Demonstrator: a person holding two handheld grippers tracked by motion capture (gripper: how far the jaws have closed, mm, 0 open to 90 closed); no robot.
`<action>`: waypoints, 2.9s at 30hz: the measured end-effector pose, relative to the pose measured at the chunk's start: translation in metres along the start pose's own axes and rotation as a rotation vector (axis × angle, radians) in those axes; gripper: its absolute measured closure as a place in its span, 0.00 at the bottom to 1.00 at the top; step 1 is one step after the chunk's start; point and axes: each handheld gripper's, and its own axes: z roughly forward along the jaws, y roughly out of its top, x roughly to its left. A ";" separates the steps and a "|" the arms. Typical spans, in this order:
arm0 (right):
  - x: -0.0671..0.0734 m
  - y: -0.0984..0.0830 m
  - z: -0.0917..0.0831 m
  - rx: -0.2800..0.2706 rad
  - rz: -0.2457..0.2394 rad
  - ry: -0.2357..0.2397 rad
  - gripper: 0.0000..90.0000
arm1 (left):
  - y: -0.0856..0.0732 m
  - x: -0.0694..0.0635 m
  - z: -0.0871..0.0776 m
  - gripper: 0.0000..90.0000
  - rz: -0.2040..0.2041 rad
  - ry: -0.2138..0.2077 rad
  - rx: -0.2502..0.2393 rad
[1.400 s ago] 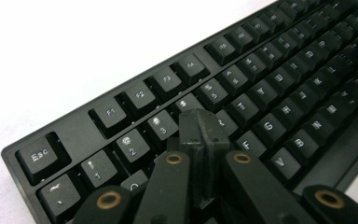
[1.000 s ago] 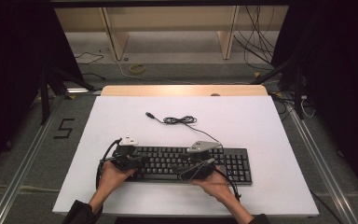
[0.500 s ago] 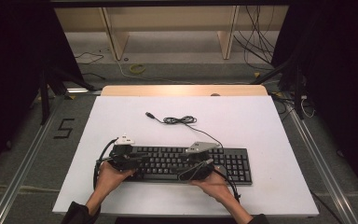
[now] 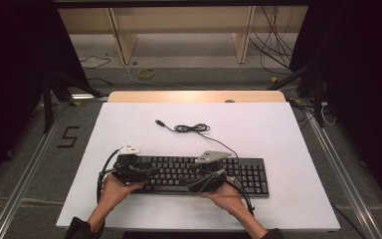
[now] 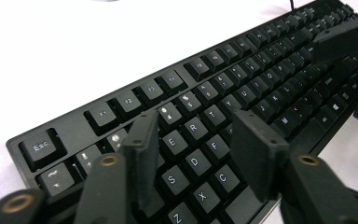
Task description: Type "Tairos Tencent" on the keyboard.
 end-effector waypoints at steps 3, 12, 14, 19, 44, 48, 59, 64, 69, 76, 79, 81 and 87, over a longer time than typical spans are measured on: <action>0.000 0.001 0.001 0.001 -0.003 0.000 0.48 | -0.001 0.001 -0.002 0.51 -0.012 -0.004 -0.015; 0.001 0.002 0.004 0.004 -0.006 0.009 0.60 | -0.001 -0.001 -0.009 0.44 -0.018 -0.015 -0.055; 0.002 0.002 0.005 0.008 -0.013 0.009 0.64 | -0.002 -0.002 -0.010 0.43 -0.017 -0.015 -0.063; 0.004 0.003 0.010 0.020 -0.019 0.011 0.76 | -0.003 -0.004 -0.014 0.41 -0.015 -0.018 -0.085; 0.010 -0.004 0.039 0.122 -0.056 -0.008 1.00 | -0.012 -0.006 -0.021 0.39 -0.004 -0.037 -0.105; 0.011 -0.006 0.043 0.124 -0.066 -0.006 1.00 | -0.013 -0.005 -0.021 0.39 -0.001 -0.038 -0.101; 0.010 -0.004 0.036 0.097 -0.027 0.004 0.96 | -0.015 -0.006 -0.017 0.41 -0.002 -0.041 -0.088; 0.008 -0.002 0.027 0.068 -0.021 0.006 0.87 | -0.015 -0.006 -0.016 0.44 0.000 -0.048 -0.081; 0.004 -0.001 0.017 0.037 -0.001 0.015 0.77 | -0.015 -0.006 -0.015 0.46 0.002 -0.057 -0.078; 0.000 0.001 0.007 0.005 0.019 0.023 0.61 | -0.016 -0.006 -0.015 0.60 0.002 -0.083 -0.059; -0.001 0.001 0.002 -0.005 0.031 0.020 0.55 | -0.016 -0.008 -0.015 0.68 0.012 -0.084 -0.044; -0.002 0.002 0.000 -0.005 0.034 0.013 0.53 | -0.016 -0.009 -0.013 0.72 0.018 -0.079 -0.031; -0.003 0.001 -0.004 -0.010 0.041 0.012 0.50 | -0.016 -0.012 -0.011 0.85 0.049 -0.071 -0.006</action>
